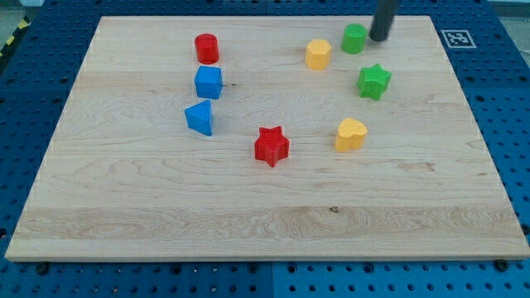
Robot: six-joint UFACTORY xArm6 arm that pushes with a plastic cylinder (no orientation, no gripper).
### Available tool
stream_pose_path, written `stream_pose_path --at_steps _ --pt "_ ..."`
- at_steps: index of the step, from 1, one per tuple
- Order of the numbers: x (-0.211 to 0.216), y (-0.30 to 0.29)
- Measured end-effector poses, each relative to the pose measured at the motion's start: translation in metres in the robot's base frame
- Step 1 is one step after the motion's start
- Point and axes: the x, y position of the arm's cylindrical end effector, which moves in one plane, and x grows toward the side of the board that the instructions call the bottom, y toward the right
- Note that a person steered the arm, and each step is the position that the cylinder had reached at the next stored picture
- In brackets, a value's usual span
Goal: Push green star towards the center
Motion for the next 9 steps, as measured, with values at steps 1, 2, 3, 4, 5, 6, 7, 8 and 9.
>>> stream_pose_path --at_steps 1,2,3,4,5,6,7,8,9 --pt "0.052 0.030" --pt "0.057 0.022" --pt "0.073 0.004" --pt "0.088 -0.013" --pt "0.091 -0.036" --pt "0.095 -0.054" --pt "0.102 -0.063" --pt "0.108 -0.077" --pt "0.110 -0.082"
